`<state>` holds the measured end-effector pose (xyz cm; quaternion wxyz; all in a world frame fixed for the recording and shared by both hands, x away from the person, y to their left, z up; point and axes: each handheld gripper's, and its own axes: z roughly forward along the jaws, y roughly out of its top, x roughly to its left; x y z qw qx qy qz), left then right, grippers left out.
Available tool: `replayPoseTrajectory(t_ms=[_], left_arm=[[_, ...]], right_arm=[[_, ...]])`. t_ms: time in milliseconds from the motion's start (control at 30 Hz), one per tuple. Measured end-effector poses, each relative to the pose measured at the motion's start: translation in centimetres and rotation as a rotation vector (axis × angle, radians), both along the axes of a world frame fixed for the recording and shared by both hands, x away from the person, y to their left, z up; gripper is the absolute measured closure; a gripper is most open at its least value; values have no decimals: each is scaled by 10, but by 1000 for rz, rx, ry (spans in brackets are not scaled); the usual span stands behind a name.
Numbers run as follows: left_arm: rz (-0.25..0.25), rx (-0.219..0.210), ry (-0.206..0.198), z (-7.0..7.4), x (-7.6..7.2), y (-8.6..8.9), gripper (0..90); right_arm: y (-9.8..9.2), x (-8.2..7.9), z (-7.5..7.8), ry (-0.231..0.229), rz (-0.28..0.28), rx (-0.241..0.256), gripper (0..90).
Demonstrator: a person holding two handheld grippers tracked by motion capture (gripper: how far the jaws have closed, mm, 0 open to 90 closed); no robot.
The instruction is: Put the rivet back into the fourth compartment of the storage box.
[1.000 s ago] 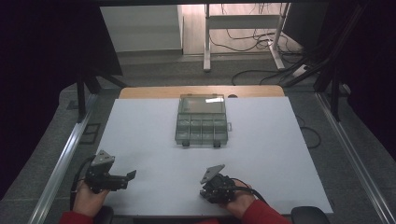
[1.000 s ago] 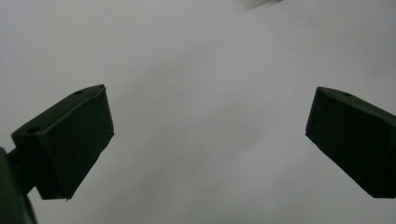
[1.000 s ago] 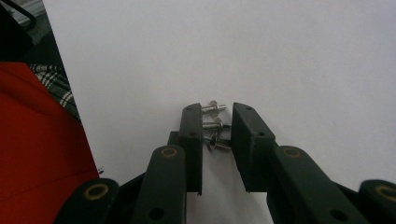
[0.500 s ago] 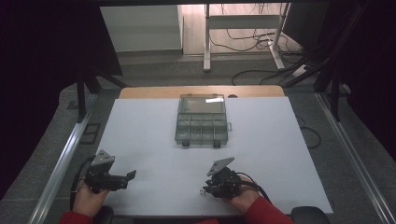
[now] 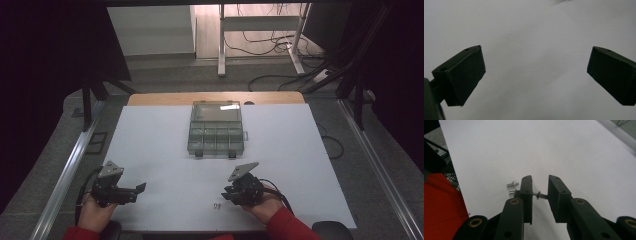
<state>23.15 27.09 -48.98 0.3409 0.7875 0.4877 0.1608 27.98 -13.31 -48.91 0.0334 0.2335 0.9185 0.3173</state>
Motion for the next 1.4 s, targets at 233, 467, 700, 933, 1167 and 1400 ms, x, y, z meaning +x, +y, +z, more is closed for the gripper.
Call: replayPoseTrajectory(t_ms=[233, 467, 700, 933, 1167, 1400], left_arm=[[-2, -1, 8, 0, 1, 0, 23], [-2, -1, 9, 0, 1, 0, 24], [-3, 1, 8, -1, 1, 0, 24], [-10, 6, 10, 0, 1, -1, 26], [-11, 8, 10, 0, 1, -1, 26], [-8, 8, 9, 0, 1, -1, 25]], right_arm=[[-9, 9, 7, -18, -26, 14, 736], [-18, 19, 14, -38, -61, 23, 737], [-27, 31, 20, -45, -95, 53, 737], [-34, 43, 26, -57, -127, 63, 737], [-39, 57, 29, -60, -158, 76, 739], [-36, 72, 35, -91, -172, 68, 740]])
